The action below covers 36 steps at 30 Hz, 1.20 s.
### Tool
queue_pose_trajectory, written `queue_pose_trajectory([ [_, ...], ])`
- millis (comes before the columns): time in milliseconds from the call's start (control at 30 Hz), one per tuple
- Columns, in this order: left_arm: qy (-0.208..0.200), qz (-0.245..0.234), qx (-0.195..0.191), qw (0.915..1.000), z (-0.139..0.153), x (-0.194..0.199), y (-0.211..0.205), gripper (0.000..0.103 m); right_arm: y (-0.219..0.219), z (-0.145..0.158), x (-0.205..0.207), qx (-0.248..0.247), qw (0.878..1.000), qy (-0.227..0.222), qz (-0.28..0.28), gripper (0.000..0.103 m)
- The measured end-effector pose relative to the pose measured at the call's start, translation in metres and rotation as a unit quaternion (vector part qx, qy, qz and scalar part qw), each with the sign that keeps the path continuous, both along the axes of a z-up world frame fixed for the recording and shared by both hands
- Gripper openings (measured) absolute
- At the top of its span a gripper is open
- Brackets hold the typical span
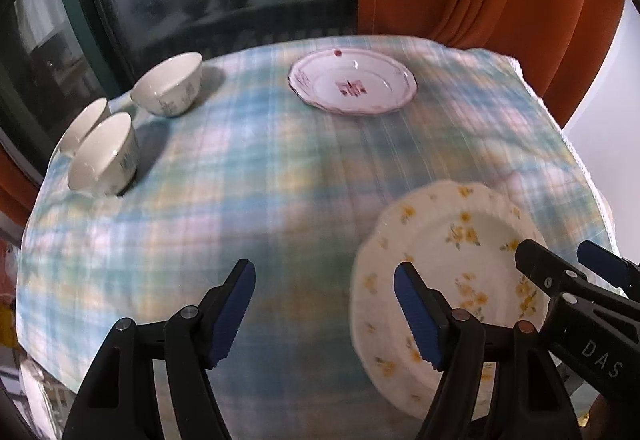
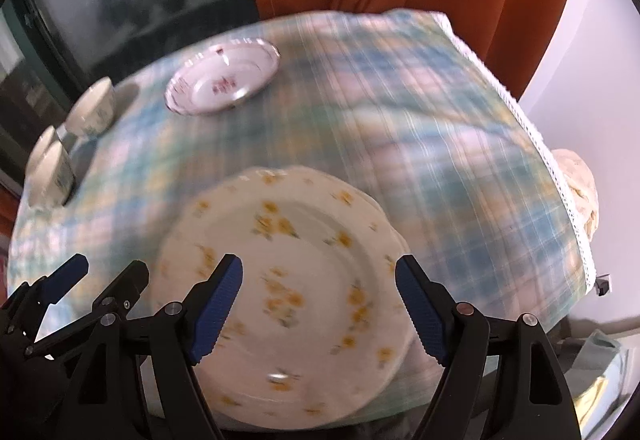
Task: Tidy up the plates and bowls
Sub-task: 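Move both tools toward the small red-patterned plate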
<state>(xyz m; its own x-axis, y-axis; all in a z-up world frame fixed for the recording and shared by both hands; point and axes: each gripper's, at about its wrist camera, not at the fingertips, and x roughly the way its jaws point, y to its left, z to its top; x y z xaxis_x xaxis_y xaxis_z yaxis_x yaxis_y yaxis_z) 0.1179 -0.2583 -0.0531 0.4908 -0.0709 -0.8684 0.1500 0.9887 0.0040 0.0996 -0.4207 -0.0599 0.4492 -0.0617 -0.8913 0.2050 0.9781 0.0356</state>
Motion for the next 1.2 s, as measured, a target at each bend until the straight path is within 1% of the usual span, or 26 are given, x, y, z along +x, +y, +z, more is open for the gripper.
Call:
queue_pose_trajectory([
  [100,-0.006,-0.006,-0.003,1.0000,0.010,0.008,0.013,0.076,0.014,0.009,0.004,0.002,1.000,-0.020,-0.008,0.081],
  [233,-0.021,-0.022,-0.010,0.9995,0.021,0.015,0.017,0.080,0.029,0.023,0.014,0.003,0.999,-0.046,-0.009,0.081],
  [333,-0.027,-0.034,-0.013,0.9990,0.027,0.024,0.016,0.081,0.038,0.030,0.024,0.000,0.999,-0.054,0.000,0.082],
  [433,-0.033,-0.032,-0.016,0.9988,0.032,0.037,0.020,0.082,0.044,0.035,0.037,0.000,0.998,-0.060,0.006,0.082],
  [633,-0.044,-0.010,-0.016,0.9989,0.036,0.074,0.024,0.083,0.049,0.040,0.073,0.000,0.997,-0.072,0.016,0.082],
  [1000,-0.045,0.040,-0.015,0.9981,0.033,0.149,0.013,0.083,0.040,0.039,0.162,0.003,0.996,-0.080,0.046,0.082],
  [1067,-0.046,0.052,-0.020,0.9974,0.030,0.165,0.010,0.083,0.038,0.039,0.181,0.002,0.995,-0.084,0.053,0.082],
  [1200,-0.041,0.069,-0.015,0.9966,0.020,0.194,0.003,0.083,0.031,0.032,0.212,0.004,0.995,-0.084,0.061,0.082],
])
